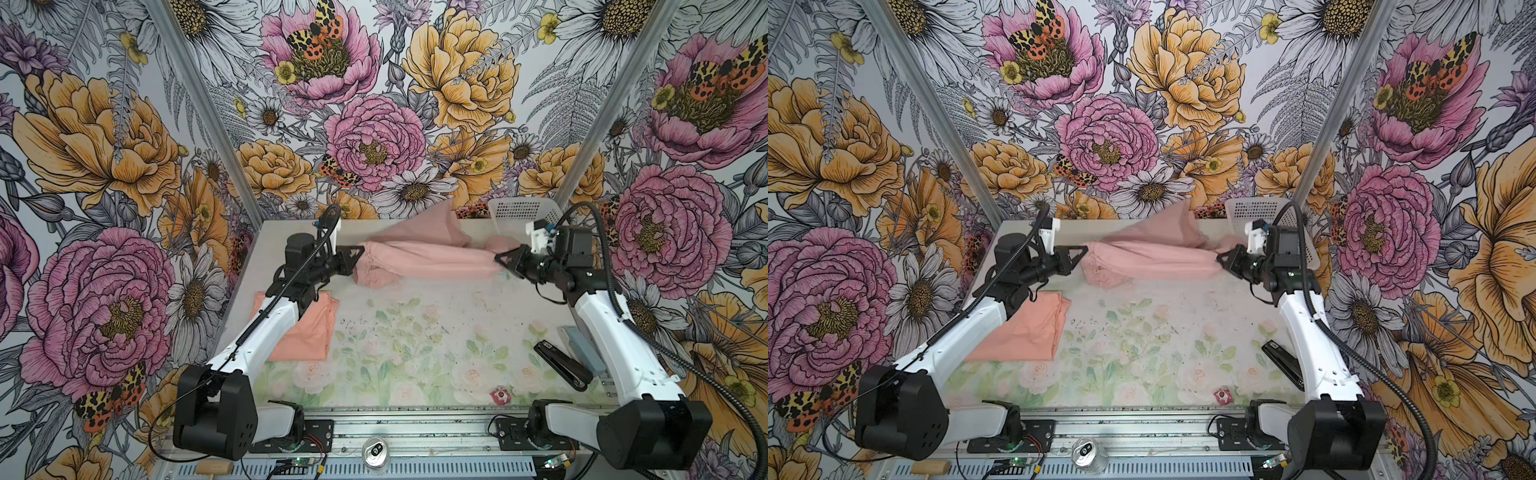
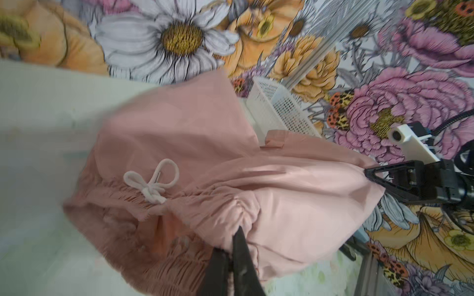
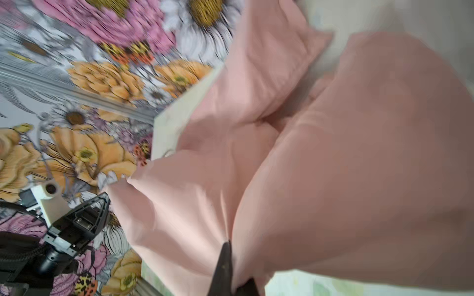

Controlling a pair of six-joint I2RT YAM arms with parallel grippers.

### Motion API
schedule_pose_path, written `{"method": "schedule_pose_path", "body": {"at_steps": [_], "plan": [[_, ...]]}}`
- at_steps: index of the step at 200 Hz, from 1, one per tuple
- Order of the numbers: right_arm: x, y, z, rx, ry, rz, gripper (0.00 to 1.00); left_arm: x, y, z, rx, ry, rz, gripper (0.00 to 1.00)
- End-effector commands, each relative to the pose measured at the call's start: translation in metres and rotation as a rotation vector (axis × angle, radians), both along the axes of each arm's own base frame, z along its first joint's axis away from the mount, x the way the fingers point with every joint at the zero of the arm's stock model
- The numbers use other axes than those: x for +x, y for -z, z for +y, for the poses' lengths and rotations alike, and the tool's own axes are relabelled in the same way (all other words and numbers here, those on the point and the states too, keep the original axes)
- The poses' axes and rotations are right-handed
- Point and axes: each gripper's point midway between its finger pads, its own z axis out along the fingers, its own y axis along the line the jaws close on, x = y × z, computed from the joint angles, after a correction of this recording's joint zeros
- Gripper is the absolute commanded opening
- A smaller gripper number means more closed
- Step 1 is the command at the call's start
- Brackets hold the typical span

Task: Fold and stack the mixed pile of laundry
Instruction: 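Lower the stretched shorts flat onto the table centre with both grippers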

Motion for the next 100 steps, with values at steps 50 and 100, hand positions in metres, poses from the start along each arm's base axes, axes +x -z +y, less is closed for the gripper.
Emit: {"method": "schedule_pose_path", "body": {"at_steps": [50, 100], "plan": [[-0.095, 0.057, 0.026, 0.050, -0.042, 0.193, 0.38, -0.087, 0.027, 0.000, -0.056, -0.133, 0.131, 0.59], [-0.060, 0.015, 0.021, -0.047, -0.064, 0.085, 0.41, -0.095, 0.022, 0.050, -0.081, -0.372, 0.135, 0.73]]}}
